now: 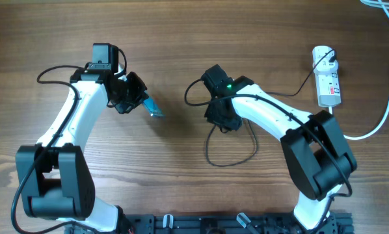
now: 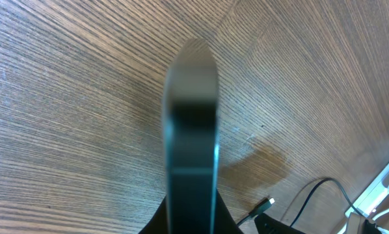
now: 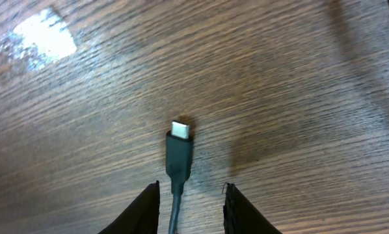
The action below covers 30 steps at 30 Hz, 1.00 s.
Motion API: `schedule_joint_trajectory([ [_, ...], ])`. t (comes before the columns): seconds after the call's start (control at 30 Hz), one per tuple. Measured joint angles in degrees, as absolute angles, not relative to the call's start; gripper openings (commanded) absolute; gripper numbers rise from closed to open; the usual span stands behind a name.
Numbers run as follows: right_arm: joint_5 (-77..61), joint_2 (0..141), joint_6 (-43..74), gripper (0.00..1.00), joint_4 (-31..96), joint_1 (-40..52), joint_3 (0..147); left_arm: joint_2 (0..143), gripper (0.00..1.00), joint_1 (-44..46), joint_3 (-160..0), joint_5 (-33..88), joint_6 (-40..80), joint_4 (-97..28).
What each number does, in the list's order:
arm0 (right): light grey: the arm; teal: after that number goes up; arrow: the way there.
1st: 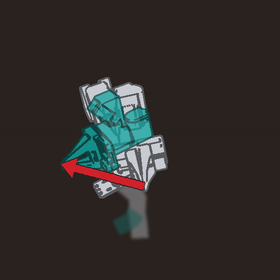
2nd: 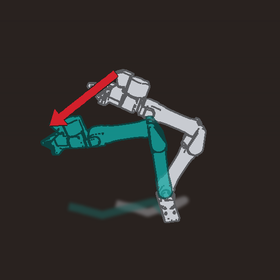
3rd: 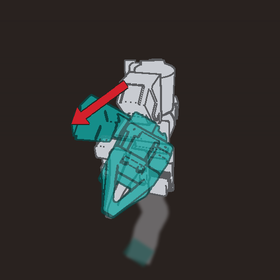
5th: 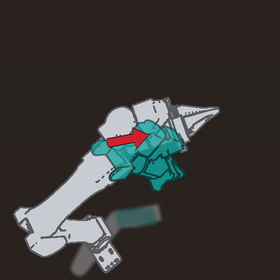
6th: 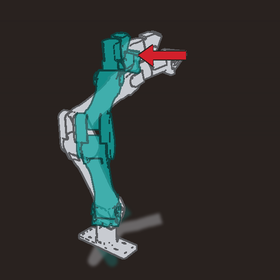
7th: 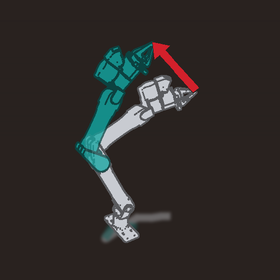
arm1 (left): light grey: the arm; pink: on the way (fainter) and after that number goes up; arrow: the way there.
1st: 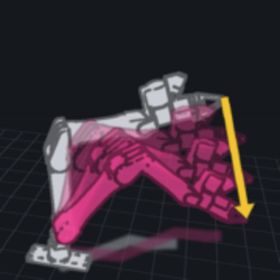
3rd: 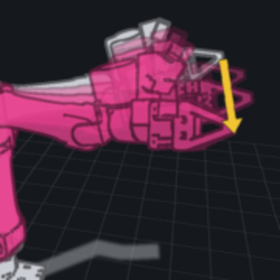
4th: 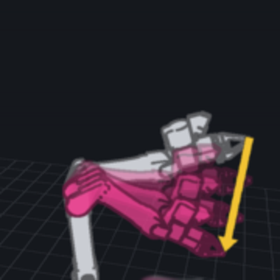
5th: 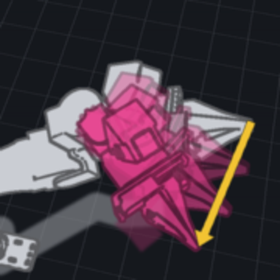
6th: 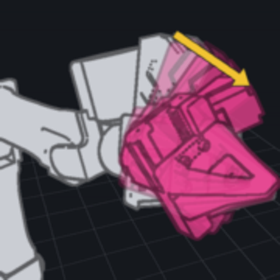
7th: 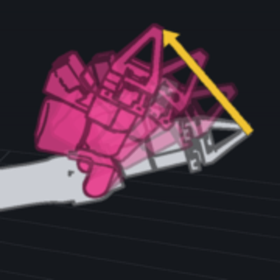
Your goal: Plug charger to phone and switch on socket
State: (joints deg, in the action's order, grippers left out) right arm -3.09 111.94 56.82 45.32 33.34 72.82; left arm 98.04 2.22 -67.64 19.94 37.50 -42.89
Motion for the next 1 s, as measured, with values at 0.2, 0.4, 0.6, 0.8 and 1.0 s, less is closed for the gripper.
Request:
schedule_joint_trajectory([
  [0.2, -2.9, 113.5, 57.9, 0.33, 45.4, 34.2, 72.9, 98.0, 0.04, 2.2, -67.6, 19.9, 37.5, -42.9],
  [0.4, -2.0, 113.5, 58.3, 0.26, 47.4, 34.7, 72.9, 98.0, 0.04, 2.2, -67.6, 19.9, 37.5, -42.9],
  [0.6, -0.5, 113.6, 58.9, 0.13, 47.8, 34.7, 72.9, 98.0, 0.04, 2.2, -67.6, 19.9, 37.5, -42.9],
  [0.8, -0.4, 113.6, 59.1, 0.04, 48.1, 34.7, 72.9, 98.0, 0.04, 2.2, -67.6, 19.9, 37.5, -42.9],
  [1.0, -0.3, 113.6, 58.6, 0.04, 48.0, 34.7, 72.9, 98.0, 0.04, 2.2, -67.6, 19.9, 37.5, -42.9],
])
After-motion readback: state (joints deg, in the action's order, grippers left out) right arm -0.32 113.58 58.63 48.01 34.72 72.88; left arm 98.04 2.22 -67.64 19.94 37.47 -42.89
